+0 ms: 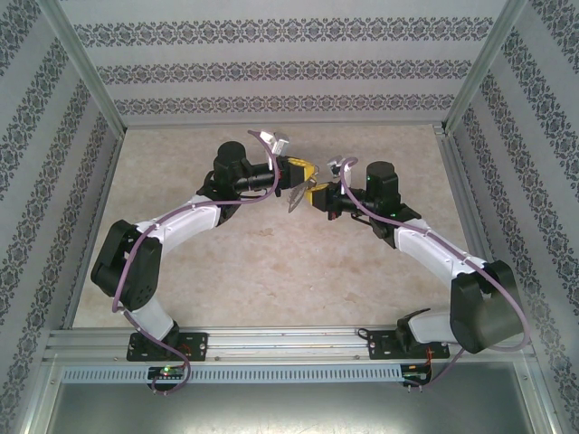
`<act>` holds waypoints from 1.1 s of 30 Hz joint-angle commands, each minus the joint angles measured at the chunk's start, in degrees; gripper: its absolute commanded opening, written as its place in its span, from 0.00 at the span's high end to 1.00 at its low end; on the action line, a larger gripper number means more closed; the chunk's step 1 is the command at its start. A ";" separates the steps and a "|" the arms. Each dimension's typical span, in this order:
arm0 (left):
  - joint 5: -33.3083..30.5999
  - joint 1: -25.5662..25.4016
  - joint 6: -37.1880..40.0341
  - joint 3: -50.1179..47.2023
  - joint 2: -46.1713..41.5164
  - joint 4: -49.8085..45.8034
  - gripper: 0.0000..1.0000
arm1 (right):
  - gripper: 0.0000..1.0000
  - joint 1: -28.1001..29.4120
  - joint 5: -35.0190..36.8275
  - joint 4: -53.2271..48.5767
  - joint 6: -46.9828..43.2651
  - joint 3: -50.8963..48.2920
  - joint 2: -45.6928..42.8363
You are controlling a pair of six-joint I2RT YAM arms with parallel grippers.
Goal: Put the keys on the keyring
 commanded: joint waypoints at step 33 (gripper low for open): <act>-5.59 -0.76 -4.71 -5.41 -0.98 14.60 1.00 | 0.44 -6.96 20.57 8.78 18.29 -12.12 -16.77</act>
